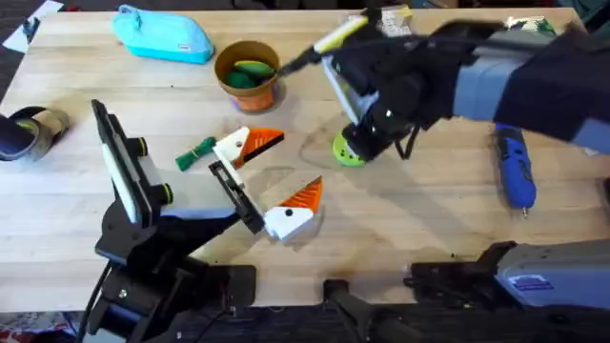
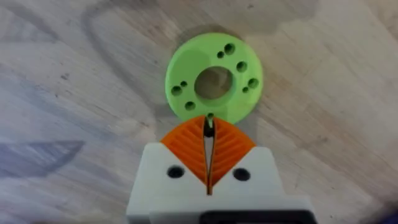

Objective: Pick up the gripper from the table and insert it into the empty holder that is missing its gripper. Then pick up a screw, insert it into the mounting hole, and use the screwdriver to tighten it. Finally, clean up the table by picking up the vegetable and placing it into the bucket.

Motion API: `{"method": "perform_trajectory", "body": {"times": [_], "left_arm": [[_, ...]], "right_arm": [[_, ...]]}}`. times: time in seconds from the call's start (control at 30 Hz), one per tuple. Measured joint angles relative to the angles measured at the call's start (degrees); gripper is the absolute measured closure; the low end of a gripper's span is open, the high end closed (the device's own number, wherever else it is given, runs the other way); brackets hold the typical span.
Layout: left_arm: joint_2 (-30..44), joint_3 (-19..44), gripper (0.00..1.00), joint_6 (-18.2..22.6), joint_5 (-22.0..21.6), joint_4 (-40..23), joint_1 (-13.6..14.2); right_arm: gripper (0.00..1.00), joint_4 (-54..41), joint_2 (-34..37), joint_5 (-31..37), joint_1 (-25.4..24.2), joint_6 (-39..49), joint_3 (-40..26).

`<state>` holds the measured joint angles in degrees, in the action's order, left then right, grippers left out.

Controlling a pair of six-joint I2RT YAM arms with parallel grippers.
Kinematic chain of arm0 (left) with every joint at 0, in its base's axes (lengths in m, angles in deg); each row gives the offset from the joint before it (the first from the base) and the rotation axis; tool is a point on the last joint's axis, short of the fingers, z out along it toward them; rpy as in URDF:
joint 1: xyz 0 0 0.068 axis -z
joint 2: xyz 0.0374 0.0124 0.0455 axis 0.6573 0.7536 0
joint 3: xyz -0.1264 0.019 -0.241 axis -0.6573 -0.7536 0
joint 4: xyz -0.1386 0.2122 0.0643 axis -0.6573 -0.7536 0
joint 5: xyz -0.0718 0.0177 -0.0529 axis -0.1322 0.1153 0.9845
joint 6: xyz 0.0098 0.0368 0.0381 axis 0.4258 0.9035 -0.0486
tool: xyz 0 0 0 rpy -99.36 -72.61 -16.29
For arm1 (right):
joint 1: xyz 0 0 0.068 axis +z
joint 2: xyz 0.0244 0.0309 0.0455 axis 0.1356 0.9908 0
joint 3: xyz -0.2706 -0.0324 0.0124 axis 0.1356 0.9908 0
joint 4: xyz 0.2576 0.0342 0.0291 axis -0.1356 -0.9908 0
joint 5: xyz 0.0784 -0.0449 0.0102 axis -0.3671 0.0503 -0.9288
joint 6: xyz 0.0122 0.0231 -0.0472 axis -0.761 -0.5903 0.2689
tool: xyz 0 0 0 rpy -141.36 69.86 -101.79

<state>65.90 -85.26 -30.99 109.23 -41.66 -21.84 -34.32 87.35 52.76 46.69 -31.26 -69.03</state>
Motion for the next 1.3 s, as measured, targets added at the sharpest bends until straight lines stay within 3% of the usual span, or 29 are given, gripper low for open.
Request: {"method": "perform_trajectory", "body": {"times": [0.27,0.57,0.83,1.03,1.3], "left_arm": [[0.02,0.0,0.013,0.0,0.02,0.02,-0.01],[0.02,0.0,0.013,-0.01,0.98,0.0,0.0],[0.02,0.02,0.013,-0.02,6.64,-0.2,0.01],[0.02,0.0,0.015,-0.02,9.92,-0.4,0.01],[0.02,0.0,0.014,-0.02,10.87,-0.46,-0.01]], "right_arm": [[0.995,-10.59,-0.96,-0.14,1.57,1.55,-17.99],[0.995,-12.49,-1.25,-4.23,12.27,4.38,-32.64],[0.995,-12.33,-1.36,-6.06,19.15,4.31,-33.84],[0.995,-11.23,-1.3,-7.82,20.96,4.07,-33.84],[0.995,-11.12,2.0,-9.69,21.75,3.84,-33.86]]}}
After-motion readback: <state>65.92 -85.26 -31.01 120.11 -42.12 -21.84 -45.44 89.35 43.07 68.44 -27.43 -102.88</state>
